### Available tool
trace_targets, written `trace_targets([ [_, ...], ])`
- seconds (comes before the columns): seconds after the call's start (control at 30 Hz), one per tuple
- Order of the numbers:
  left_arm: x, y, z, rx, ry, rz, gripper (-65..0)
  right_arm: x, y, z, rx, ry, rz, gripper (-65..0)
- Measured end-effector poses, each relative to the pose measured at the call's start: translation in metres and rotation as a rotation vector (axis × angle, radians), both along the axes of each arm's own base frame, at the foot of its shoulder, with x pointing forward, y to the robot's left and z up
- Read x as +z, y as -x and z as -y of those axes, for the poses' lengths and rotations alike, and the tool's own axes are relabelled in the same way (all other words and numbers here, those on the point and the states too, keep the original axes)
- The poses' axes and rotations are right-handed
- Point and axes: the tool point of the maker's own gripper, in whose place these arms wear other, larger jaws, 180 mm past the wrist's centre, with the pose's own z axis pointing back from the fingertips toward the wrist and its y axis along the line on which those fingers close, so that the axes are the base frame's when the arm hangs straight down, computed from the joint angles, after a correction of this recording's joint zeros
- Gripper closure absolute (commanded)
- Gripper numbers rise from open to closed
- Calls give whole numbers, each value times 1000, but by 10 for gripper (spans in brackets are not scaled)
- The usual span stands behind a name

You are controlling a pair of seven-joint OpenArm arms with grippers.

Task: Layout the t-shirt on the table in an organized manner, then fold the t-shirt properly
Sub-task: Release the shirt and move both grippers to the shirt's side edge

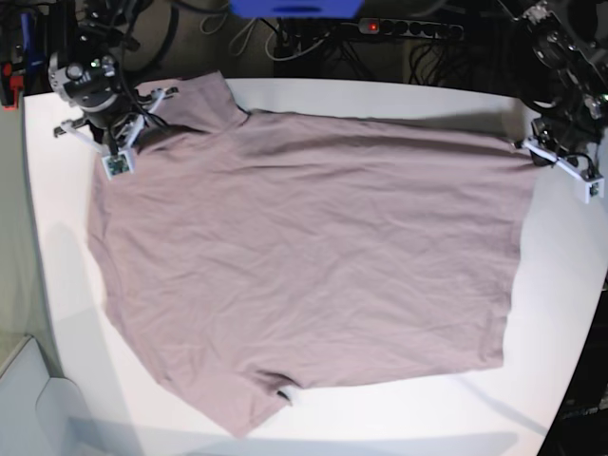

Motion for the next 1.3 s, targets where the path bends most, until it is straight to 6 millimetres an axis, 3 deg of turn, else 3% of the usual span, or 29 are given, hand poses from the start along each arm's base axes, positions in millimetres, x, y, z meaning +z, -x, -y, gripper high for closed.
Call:
trace_targets([
  [0.23,23,-32,-6,-6,-22,86,-1,10,-18,5,25,26,39,0],
  [0.63,-18,-48,-2,37,125,24,-1,31,-50,13,32,52,121,0],
  [0.8,-17,-61,0,43,151,43,-1,40,-66,12,32,43,163,0],
  [1.07,-14,-76,1,47,182,67,-1,26,-85,16,26,19,136,0],
  [1.17,-24,-78,3,51,218,38,-1,32,-95,17,31,21,157,0],
  [1.3,-22,-80,-3,59,213,42,-1,40,-104,20,30,28,183,0],
])
